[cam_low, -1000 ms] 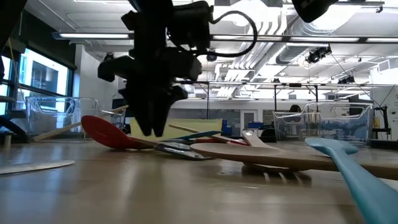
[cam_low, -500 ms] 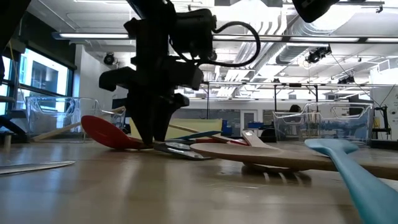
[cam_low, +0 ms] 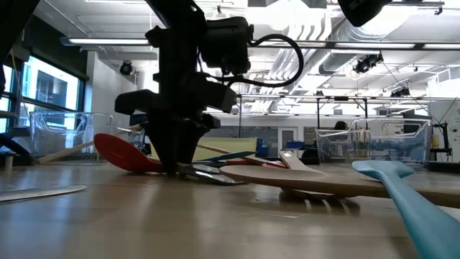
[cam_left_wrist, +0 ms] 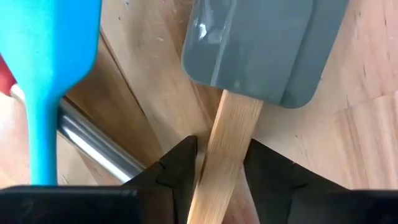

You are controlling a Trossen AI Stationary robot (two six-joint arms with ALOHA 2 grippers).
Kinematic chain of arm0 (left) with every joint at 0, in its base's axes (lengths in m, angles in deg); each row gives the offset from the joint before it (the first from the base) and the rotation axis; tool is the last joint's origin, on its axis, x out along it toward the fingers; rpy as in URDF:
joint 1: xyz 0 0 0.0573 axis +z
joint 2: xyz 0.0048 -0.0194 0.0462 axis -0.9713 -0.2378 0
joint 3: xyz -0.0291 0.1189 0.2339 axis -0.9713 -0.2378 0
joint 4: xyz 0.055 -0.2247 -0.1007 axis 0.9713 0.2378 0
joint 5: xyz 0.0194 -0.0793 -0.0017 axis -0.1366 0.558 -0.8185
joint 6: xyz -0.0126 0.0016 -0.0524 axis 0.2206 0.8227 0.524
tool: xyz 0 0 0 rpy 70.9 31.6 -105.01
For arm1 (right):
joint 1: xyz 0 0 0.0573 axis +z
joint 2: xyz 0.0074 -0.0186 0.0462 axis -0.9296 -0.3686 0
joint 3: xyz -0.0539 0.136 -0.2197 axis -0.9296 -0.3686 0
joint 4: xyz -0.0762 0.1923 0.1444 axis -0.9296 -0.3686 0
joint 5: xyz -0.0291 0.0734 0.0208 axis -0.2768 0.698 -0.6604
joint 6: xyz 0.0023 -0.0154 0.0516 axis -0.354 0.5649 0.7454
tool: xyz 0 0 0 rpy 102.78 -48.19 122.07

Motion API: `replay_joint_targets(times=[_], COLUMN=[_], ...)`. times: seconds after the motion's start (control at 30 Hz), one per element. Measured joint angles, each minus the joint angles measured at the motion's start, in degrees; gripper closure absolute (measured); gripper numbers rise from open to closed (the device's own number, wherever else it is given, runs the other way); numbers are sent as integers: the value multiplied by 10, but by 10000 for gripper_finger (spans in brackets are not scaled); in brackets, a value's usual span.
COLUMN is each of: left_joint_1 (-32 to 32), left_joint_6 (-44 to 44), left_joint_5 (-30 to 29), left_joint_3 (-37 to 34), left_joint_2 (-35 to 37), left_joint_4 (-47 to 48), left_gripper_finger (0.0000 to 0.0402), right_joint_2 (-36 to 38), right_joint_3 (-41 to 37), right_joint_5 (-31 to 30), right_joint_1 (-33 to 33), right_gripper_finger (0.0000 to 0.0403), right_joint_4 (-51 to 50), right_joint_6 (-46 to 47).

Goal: Pick & Place Kitchen Items
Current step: Put the gray spatula into the yellow bin

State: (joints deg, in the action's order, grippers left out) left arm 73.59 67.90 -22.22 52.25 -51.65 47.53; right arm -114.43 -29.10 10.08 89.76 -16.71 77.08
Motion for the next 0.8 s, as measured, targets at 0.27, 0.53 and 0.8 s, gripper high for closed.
replay_joint_targets(times=[0.27,0.53,0.8], left_joint_1=[0,0,0], left_joint_6=[-1,2,2], left_joint_5=[11,-2,-10], left_joint_3=[0,-1,-1], left_joint_2=[-1,-2,-2], left_joint_4=[2,8,11], left_gripper_finger=[334,329,333], right_joint_2=[0,0,0], right_joint_3=[0,0,0], right_joint_5=[-2,-2,-2], right_joint_1=[0,0,0], right_gripper_finger=[275,275,275], right_joint_4=[0,0,0], right_joint_6=[-2,-2,-2])
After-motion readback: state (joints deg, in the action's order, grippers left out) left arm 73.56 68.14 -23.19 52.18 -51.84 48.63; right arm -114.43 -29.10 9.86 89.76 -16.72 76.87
